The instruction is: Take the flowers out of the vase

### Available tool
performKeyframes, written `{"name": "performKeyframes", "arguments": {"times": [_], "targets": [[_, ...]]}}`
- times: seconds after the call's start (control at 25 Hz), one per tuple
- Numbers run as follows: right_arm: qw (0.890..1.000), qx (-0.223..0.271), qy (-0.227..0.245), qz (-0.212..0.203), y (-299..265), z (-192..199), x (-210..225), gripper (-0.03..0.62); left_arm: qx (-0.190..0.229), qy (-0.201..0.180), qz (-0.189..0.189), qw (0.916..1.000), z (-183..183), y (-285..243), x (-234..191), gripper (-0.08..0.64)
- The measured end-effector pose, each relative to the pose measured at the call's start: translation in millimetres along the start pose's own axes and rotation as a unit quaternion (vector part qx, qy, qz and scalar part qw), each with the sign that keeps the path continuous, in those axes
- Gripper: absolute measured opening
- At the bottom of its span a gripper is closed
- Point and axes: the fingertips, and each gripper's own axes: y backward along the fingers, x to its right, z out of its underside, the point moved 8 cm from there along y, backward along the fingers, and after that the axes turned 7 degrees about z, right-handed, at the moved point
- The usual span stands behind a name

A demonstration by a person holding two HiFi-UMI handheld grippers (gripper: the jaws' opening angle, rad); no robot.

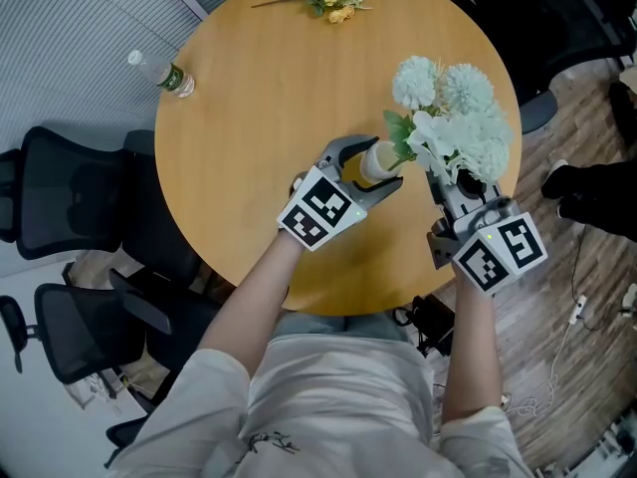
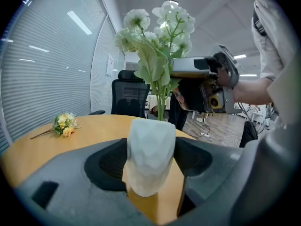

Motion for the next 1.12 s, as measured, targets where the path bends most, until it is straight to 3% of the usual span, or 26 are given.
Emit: {"name": "performKeyframes", "arguments": {"times": [0.88,1.12], "targets": [[1.000,0.027,0.009,0.013,5.3,-17.1,-18.9,0.043,-0.004,0.006,0.003,1.0000,17.4,12.3,-7.0,0.311],[0.999,0.040,0.005,0.014,21.2,-34.5,-7.5,0.043,-0.006,0.000,0.001,1.0000,2.5,1.6,-1.5,0.311]]}}
